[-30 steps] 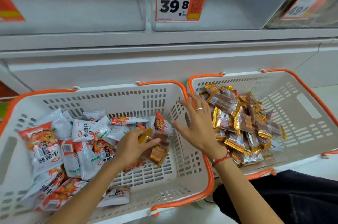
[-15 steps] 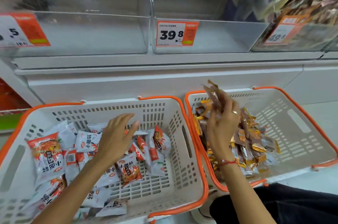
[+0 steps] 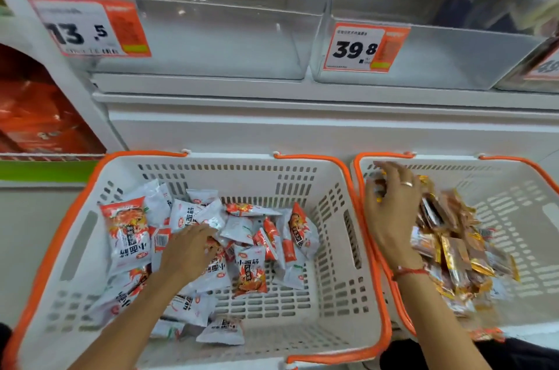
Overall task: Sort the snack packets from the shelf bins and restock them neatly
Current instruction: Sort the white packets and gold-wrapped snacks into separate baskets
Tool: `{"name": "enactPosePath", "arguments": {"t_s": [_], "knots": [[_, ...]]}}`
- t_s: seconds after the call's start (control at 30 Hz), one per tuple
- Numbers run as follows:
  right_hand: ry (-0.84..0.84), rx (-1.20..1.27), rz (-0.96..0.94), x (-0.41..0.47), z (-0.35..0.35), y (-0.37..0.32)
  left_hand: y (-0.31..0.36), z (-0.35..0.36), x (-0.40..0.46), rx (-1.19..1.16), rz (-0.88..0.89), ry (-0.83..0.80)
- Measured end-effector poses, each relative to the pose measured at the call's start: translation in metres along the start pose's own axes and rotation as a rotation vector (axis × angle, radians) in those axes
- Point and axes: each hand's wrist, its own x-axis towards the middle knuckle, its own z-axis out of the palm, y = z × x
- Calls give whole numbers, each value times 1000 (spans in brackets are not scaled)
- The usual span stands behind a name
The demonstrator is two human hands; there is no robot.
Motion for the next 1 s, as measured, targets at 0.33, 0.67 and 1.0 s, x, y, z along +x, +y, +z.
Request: {"name": "enactPosePath", "arguments": {"t_s": [0.33, 0.67, 1.0], "knots": [[-1139, -317, -291, -102, 168, -87, -48, -3, -16, 215, 99, 313], [-1016, -310, -370, -85, 175, -33, -41, 7, 15, 474, 86, -139], [-1419, 80, -522, -90, 86, -58, -40, 7, 13, 437, 93, -90]]}}
